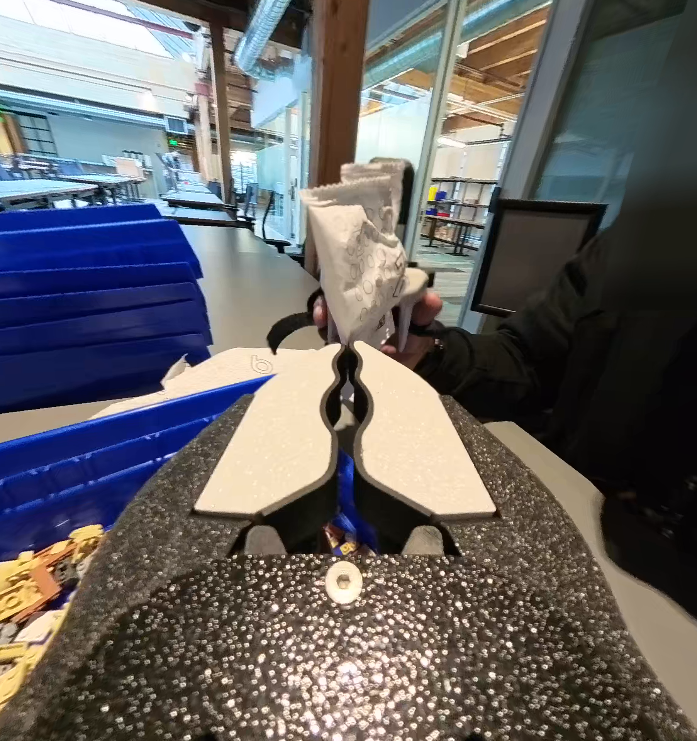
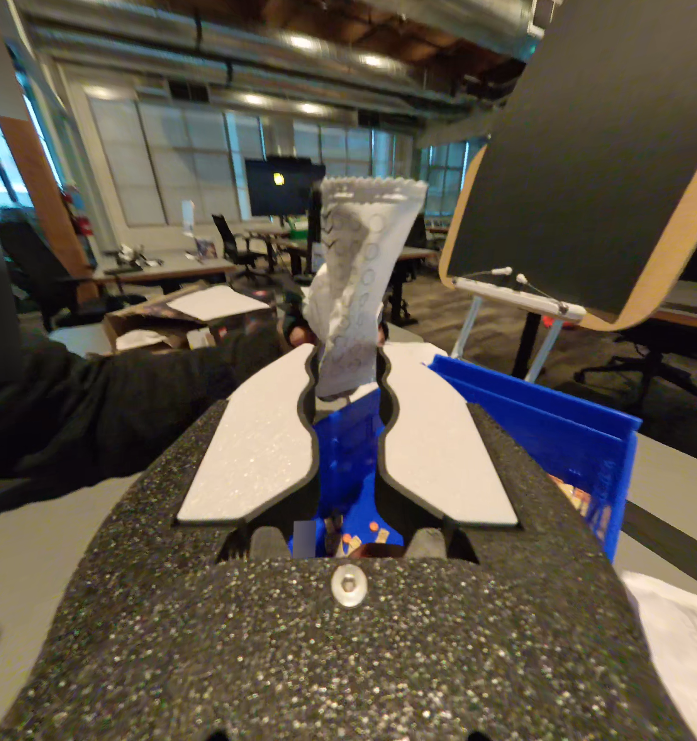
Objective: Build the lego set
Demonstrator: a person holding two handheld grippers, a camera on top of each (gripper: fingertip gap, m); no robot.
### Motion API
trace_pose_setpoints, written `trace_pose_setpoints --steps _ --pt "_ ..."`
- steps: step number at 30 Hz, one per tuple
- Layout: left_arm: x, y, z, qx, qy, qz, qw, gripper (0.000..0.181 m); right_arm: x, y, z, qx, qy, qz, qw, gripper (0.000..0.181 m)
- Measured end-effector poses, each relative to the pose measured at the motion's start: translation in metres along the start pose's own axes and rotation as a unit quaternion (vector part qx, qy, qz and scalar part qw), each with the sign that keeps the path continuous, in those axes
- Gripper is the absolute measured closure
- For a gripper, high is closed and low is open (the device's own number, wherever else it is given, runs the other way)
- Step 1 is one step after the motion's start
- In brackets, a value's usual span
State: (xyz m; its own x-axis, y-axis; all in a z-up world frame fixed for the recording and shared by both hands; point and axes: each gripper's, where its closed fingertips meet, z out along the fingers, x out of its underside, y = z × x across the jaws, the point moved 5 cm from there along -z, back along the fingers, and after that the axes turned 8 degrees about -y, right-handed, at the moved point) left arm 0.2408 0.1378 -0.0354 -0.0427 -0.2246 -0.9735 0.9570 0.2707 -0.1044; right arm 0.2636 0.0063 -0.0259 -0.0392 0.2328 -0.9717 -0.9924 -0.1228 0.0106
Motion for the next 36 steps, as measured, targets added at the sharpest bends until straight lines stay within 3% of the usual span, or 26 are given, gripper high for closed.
trace_pose_setpoints --steps 6,11,16,20,22,24,28,31,36 --pt "0.003 0.0 0.001 0.0 0.009 0.001 1.0 0.181 0.006 0.001 0.004 0.014 0.023 0.009 1.0 0.173" --pt "0.007 0.003 0.0 0.0 -0.001 -0.007 1.0 0.181 0.008 -0.002 0.005 0.023 0.018 0.024 0.999 0.178" --pt "0.002 0.002 0.001 -0.076 0.069 0.103 0.989 0.17 0.008 -0.015 -0.001 0.098 0.034 0.014 0.995 0.179" --pt "-0.025 -0.01 0.004 -0.158 0.117 0.281 0.939 0.165 0.009 -0.021 -0.006 0.139 0.05 0.02 0.989 0.179" --pt "-0.035 -0.025 0.013 -0.161 0.128 0.354 0.912 0.165 0.011 -0.022 -0.006 0.152 0.061 0.025 0.986 0.179" --pt "-0.031 -0.037 0.028 -0.154 0.17 0.406 0.885 0.165 0.013 -0.022 -0.006 0.162 0.073 0.029 0.984 0.179" --pt "-0.006 -0.044 0.056 -0.146 0.275 0.524 0.793 0.166 0.018 -0.018 -0.002 0.178 0.111 0.004 0.978 0.179" --pt "0.004 -0.043 0.061 -0.15 0.337 0.563 0.74 0.167 0.021 -0.013 0.001 0.173 0.144 -0.031 0.974 0.179" --pt "0.011 -0.039 0.057 -0.158 0.39 0.583 0.695 0.169 0.024 -0.006 0.006 0.171 0.18 -0.089 0.965 0.179"
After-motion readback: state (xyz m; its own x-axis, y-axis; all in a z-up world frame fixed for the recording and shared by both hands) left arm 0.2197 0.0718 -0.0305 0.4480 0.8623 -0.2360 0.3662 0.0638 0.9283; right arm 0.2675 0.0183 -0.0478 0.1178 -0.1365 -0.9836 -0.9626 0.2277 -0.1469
